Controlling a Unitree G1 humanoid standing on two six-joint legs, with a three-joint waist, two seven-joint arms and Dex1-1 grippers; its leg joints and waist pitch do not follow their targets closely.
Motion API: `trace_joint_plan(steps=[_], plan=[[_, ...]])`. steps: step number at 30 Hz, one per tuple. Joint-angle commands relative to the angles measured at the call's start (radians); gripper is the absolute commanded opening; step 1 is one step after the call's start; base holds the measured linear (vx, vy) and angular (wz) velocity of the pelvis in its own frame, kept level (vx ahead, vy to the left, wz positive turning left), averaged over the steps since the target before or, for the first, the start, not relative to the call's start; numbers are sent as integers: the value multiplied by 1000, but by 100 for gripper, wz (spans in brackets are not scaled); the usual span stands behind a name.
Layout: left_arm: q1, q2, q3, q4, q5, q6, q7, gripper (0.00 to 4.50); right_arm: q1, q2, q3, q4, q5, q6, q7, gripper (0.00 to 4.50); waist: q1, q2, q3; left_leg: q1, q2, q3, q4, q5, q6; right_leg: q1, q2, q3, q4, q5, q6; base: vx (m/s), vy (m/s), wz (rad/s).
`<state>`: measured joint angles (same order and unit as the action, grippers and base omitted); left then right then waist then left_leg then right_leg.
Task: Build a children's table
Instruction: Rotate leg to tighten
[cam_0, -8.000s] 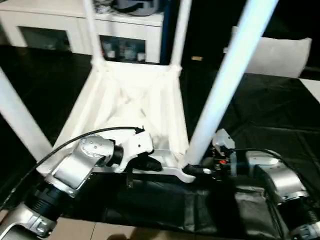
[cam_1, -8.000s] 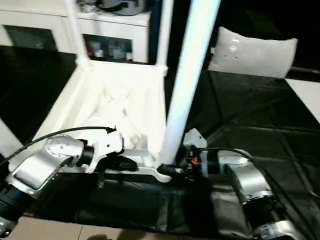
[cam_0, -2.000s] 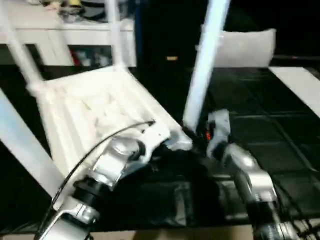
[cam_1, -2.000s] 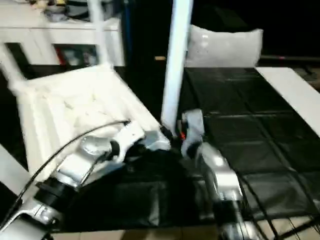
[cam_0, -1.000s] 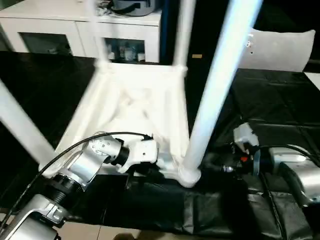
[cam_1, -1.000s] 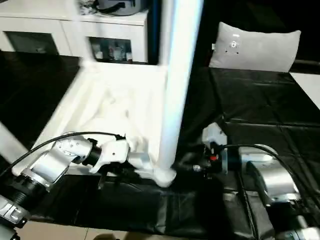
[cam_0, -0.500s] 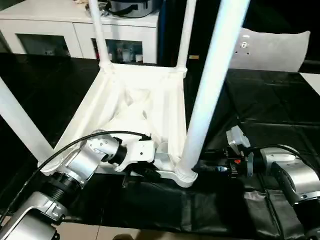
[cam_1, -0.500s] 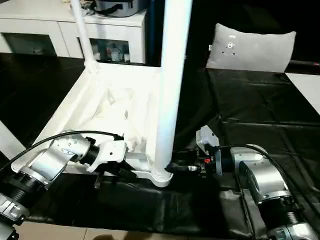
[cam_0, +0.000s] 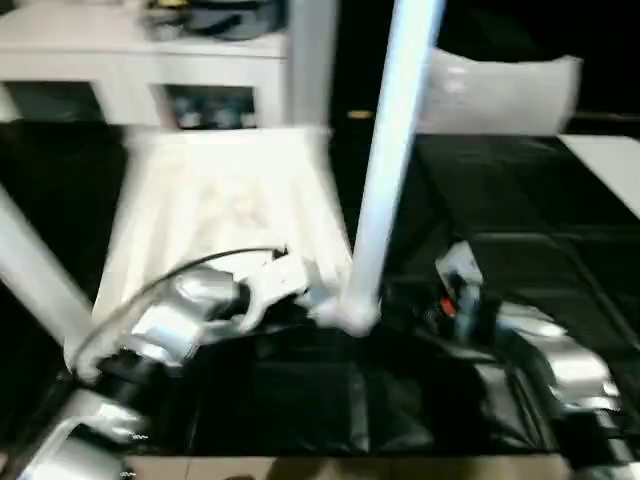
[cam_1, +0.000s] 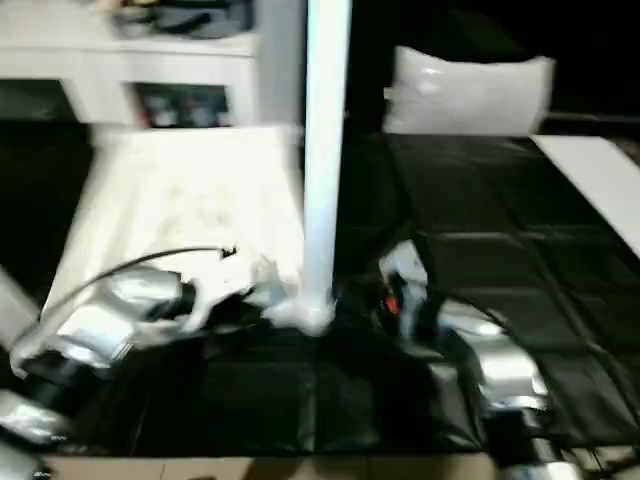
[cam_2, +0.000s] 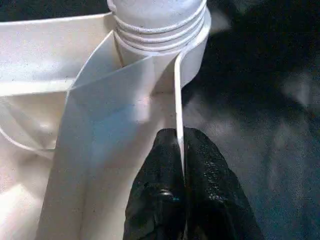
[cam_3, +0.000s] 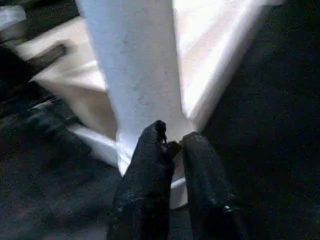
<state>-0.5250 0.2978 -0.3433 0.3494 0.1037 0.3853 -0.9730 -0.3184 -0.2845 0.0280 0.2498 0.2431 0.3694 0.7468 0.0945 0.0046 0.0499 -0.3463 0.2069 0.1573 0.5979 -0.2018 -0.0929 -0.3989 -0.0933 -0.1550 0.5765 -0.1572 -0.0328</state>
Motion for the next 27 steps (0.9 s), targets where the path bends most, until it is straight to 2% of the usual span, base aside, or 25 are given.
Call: trace_joint_plan(steps=[1,2,4,5,8,10,13,15,17,19,22,27], plan=[[-23,-59,-25,-20,-19,23,36,0,-30,41,19,15,-21,19,-86,33,9,-3,-62,0,21,-8,-76,-228,24,51,-71,48,-100,-486,-36,0,0,0],[-27,-76,-21,-20,-20,39,57,0,-36,52,15,26,-26,13,-113,33,11,-4,-63,4,20,-6,-76,-228,29,49,-72,50,-98,-470,-51,0,0,0],[-30,-103,-18,-26,-17,53,85,0,-37,81,-4,8,-26,18,-173,33,14,-2,-65,0,24,-6,-78,-203,34,52,-73,57,-90,-424,-69,0,0,0],[-27,-113,-24,-32,-10,54,89,0,-30,100,-11,-21,-12,20,-175,59,19,-3,-66,0,25,-5,-77,-189,37,52,-73,61,-84,-392,-81,0,0,0],[-23,-107,-38,-39,4,45,82,0,-16,109,-17,-55,-2,34,-175,69,29,-3,-70,-4,26,-3,-77,-144,44,56,-73,68,-69,-314,-102,0,0,0],[-19,-92,-45,-45,10,41,72,0,0,103,-20,-89,13,45,-163,93,33,-3,-72,-6,26,-2,-75,-116,50,60,-74,69,-64,-273,-111,0,0,0],[-11,-40,-51,-52,10,4,24,0,24,38,-6,-111,16,9,-77,118,39,-2,-73,-9,28,-2,-75,-92,58,63,-71,70,-57,-230,-119,0,0,0],[-9,-26,-53,-53,11,-5,8,0,21,15,-9,-87,14,-17,-46,137,39,-1,-72,-9,27,-1,-76,-109,60,62,-72,70,-59,-242,-121,0,0,0],[-9,13,-69,-47,11,-64,-50,0,-4,-34,-16,-15,25,-69,74,152,41,0,-70,-6,25,1,-76,-148,58,61,-75,67,-69,-305,-113,0,0,0],[-8,31,-77,-47,7,-90,-79,0,0,-62,-14,-22,33,-73,124,161,44,0,-67,-3,27,1,-76,-160,59,59,-74,67,-73,-333,-106,0,0,0],[-10,57,-87,-40,-6,-148,-134,0,6,-117,-13,-44,55,-60,205,187,52,-1,-69,-1,31,-1,-77,-153,60,59,-73,68,-69,-324,-108,0,0,0],[-25,115,-117,-9,-7,-240,-235,0,24,-236,7,-99,112,-33,419,232,70,-5,-73,-2,35,2,-71,-118,84,59,-71,73,-53,-239,-138,0,0,0]])
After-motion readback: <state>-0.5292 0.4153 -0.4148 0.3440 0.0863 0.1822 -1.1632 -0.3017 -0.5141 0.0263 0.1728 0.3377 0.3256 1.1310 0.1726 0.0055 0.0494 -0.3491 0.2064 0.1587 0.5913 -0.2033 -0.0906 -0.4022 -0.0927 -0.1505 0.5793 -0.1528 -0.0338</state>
